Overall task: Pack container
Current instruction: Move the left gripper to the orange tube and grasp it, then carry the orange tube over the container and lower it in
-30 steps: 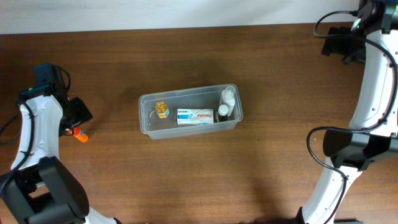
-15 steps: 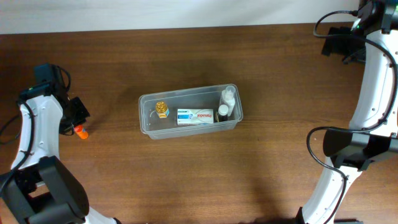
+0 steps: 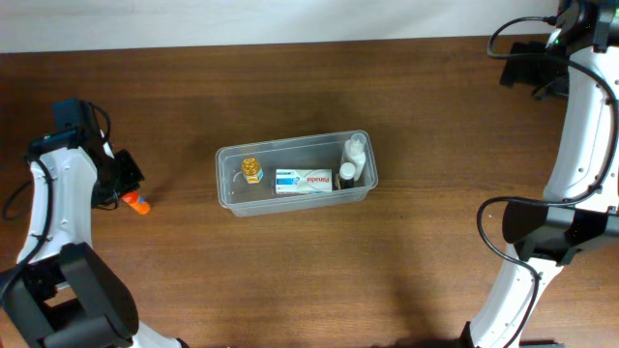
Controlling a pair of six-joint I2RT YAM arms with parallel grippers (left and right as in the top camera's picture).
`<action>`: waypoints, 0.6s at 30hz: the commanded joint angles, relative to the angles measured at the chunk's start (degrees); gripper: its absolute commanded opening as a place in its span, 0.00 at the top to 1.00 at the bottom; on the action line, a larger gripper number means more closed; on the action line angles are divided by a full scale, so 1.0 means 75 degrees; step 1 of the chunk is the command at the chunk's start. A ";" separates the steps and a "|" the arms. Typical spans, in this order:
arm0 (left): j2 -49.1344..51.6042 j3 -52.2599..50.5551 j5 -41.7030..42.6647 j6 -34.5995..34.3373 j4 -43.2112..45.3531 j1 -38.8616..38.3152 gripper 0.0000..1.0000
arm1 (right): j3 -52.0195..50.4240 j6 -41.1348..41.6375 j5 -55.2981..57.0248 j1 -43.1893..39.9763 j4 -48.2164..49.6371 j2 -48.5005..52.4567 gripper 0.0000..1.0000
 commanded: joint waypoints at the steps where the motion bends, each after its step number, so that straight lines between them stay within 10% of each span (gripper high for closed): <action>1: -0.0533 0.0475 0.0597 0.0463 -0.0111 -0.0216 0.83 | -0.0012 0.0038 0.0012 0.0026 -0.0044 -0.0070 0.02; 18: -0.2221 0.0979 -0.0009 0.1448 0.0099 -0.3334 0.81 | -0.0012 0.0038 0.0012 0.0026 -0.0044 -0.0070 0.02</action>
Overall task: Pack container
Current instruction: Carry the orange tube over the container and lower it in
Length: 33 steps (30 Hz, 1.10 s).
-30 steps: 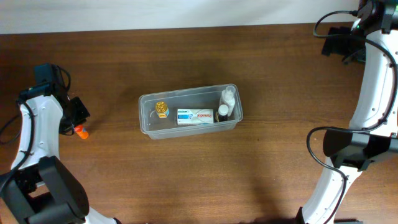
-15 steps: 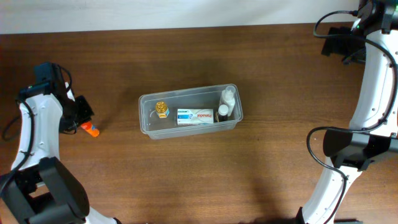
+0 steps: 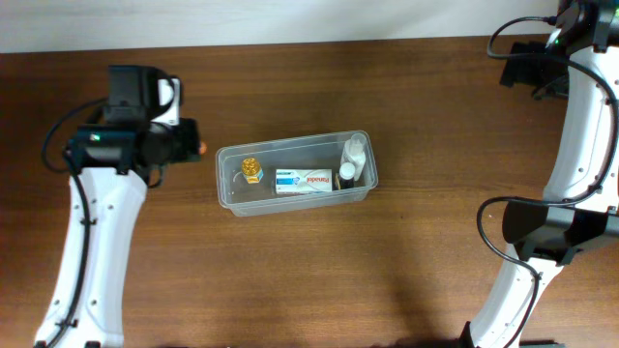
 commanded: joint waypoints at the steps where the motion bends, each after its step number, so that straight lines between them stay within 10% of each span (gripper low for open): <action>1: -0.0233 0.0137 -0.0271 0.0297 0.0041 -0.0539 0.81 | -0.0012 0.0035 0.0012 0.0026 -0.0044 -0.0070 0.02; 33: 0.1215 0.0125 -0.0670 0.0970 -0.0772 -0.2151 0.80 | -0.0012 0.0035 0.0012 0.0026 -0.0044 -0.0070 0.02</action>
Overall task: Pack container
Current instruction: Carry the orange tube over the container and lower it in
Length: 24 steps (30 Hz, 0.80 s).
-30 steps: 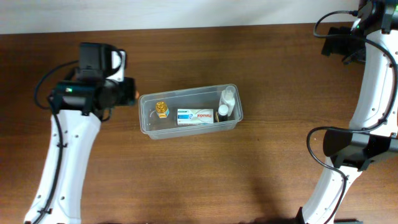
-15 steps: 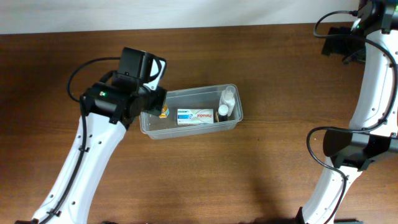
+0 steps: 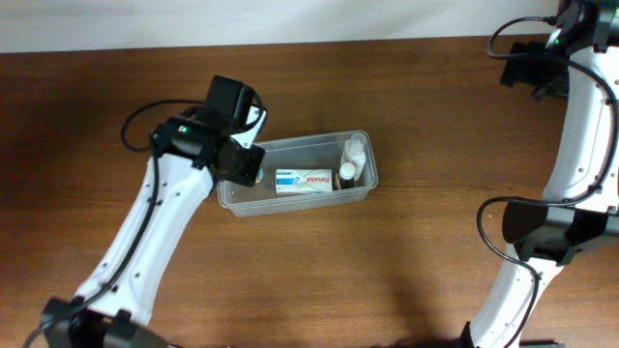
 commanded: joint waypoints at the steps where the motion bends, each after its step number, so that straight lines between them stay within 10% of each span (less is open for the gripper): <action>1: 0.0414 0.0125 -0.0079 0.0111 -0.0026 -0.0023 0.80 | -0.0012 0.0041 0.0012 0.0026 -0.0044 -0.0070 0.02; 24: 0.1204 0.0119 0.0335 -0.0866 -0.0210 0.0589 0.75 | -0.0012 0.0041 0.0012 0.0026 -0.0044 -0.0070 0.02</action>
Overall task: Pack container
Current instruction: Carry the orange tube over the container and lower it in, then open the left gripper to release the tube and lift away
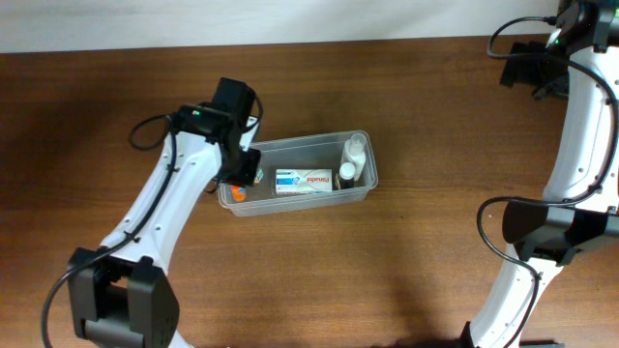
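The clear plastic container (360,189) lies at the table's middle. It holds a white toothpaste box (304,180) and two small white bottles (352,159) at its right end. My left gripper (244,178) reaches down into the left end. A small orange item (237,193) sticks out just past its tips at the front-left corner, and the gripper looks shut on it. The arm hides anything else at that end. My right gripper (527,66) hangs far off at the back right, too dark to read.
Bare brown table (309,280) surrounds the container. The right arm's base and cables (542,232) stand at the right edge. A pale wall strip (242,19) runs along the far side.
My left gripper sat over the container's left end, hiding the orange item. Now it is slightly nearer the front-left corner and the orange item shows inside the container.
My left gripper was at the far left of the table, by an orange item lying there. Then it held that item just left of the container, then over the container's left end. Now the item is down inside the front-left corner. The right arm never moved.
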Controlling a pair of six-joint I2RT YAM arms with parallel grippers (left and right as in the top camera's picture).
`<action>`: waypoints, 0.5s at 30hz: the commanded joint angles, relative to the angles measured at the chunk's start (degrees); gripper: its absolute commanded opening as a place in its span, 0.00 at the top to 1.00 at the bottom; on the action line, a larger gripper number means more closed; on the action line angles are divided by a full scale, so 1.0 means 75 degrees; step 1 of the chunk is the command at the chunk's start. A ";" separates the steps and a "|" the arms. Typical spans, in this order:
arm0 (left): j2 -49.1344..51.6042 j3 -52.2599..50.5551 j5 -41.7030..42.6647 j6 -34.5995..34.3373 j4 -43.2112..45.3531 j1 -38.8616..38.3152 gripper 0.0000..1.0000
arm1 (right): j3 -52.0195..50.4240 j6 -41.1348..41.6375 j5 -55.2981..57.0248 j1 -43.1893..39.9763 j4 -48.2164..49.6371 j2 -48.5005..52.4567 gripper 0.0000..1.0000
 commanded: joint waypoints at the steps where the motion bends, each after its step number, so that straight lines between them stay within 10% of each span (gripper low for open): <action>1: 0.0064 0.0119 0.0425 -0.0248 0.0017 0.0210 0.75 | -0.0012 0.0038 0.0012 0.0026 -0.0044 -0.0070 0.02; 15: 0.0364 0.0114 0.0726 -0.0309 0.0224 0.0227 0.75 | -0.0012 0.0038 0.0012 0.0026 -0.0044 -0.0070 0.02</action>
